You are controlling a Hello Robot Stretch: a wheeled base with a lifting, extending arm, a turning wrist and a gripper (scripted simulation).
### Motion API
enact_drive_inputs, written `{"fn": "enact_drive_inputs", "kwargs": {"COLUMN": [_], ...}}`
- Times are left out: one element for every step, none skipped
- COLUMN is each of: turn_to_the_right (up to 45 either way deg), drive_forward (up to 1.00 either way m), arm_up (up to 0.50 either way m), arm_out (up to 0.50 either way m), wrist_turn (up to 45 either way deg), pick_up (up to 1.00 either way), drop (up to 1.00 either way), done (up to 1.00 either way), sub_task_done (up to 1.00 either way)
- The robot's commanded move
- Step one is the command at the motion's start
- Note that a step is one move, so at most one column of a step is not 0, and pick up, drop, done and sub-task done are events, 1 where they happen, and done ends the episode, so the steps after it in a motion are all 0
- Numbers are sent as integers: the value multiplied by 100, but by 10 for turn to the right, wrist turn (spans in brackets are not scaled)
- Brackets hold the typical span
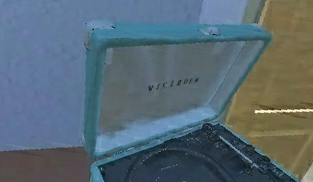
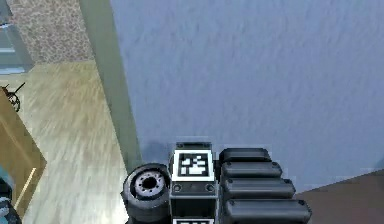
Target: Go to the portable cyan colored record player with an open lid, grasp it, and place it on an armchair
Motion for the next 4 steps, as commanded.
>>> {"fn": "enact_drive_inputs", "kwargs": {"turn_to_the_right": [0, 450, 240, 0], "drive_forward": [35, 0, 0, 100], "arm_up": [0, 0, 0, 0], "arm_out": [0, 0, 0, 0], "wrist_turn": [0, 0, 0, 0], "pick_up": [0, 0, 0, 0], "drop": [0, 0, 0, 0], "done": [0, 0, 0, 0], "sub_task_done": [0, 0, 0, 0]}}
